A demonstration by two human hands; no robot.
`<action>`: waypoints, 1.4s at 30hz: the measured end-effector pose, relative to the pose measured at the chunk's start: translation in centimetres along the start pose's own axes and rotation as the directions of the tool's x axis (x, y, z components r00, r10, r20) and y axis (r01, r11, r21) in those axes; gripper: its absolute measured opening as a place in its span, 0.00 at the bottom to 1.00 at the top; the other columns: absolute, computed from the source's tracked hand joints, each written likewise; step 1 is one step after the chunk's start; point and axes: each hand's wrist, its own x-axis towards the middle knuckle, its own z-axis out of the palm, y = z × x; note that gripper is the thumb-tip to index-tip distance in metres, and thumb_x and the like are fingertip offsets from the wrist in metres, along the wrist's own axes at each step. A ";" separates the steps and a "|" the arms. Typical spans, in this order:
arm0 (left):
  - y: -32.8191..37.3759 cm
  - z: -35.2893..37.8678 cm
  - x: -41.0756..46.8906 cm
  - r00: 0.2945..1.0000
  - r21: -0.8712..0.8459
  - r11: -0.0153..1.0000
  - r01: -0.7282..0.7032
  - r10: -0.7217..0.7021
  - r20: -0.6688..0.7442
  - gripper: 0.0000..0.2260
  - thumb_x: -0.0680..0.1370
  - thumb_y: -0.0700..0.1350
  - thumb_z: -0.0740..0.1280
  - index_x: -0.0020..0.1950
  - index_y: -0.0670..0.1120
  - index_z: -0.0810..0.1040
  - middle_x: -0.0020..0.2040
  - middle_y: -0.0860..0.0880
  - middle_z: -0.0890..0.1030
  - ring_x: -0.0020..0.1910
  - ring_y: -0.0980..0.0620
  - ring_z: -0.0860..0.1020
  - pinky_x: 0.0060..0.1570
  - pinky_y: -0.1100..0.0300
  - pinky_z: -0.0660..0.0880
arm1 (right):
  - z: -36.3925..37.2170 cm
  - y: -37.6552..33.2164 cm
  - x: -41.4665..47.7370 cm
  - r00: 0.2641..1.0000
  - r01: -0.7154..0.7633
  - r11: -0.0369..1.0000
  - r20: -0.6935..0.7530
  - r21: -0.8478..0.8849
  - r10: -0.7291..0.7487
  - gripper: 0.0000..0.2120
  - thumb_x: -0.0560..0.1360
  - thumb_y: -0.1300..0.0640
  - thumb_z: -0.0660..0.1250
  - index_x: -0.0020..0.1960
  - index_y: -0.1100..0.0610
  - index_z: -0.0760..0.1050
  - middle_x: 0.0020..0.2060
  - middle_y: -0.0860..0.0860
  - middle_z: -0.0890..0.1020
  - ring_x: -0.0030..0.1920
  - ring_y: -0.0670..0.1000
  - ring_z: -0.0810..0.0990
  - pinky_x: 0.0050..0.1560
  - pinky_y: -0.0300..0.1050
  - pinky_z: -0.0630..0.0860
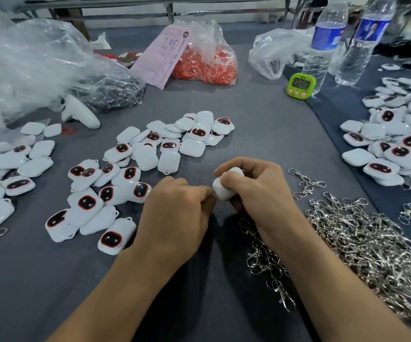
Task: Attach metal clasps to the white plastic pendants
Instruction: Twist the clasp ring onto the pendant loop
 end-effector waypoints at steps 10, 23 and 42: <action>1.6 -0.6 0.9 0.850 -0.862 0.125 0.492 -0.284 0.444 0.10 0.73 0.50 0.70 0.40 0.46 0.87 0.34 0.46 0.84 0.32 0.54 0.80 0.33 0.65 0.76 | -1.3 -1.5 0.1 0.958 -0.270 0.834 0.223 0.481 0.181 0.16 0.77 0.66 0.61 0.39 0.56 0.84 0.30 0.53 0.80 0.22 0.47 0.67 0.23 0.36 0.65; 0.8 0.0 0.6 0.907 -0.728 0.577 0.370 -0.394 0.149 0.05 0.70 0.57 0.73 0.45 0.64 0.85 0.40 0.56 0.86 0.42 0.50 0.83 0.44 0.56 0.81 | -0.8 -1.4 0.1 0.983 -0.164 0.882 0.152 0.442 0.107 0.13 0.79 0.68 0.61 0.43 0.58 0.81 0.30 0.54 0.78 0.23 0.48 0.67 0.22 0.37 0.59; 0.0 -0.7 0.1 0.996 -0.256 0.963 0.083 -0.088 -0.005 0.05 0.76 0.46 0.71 0.43 0.50 0.86 0.35 0.51 0.82 0.36 0.49 0.77 0.41 0.56 0.70 | 0.7 -0.3 -0.8 0.972 0.189 0.978 -0.125 -0.086 -0.199 0.10 0.73 0.65 0.68 0.40 0.53 0.83 0.28 0.49 0.81 0.25 0.47 0.75 0.28 0.38 0.72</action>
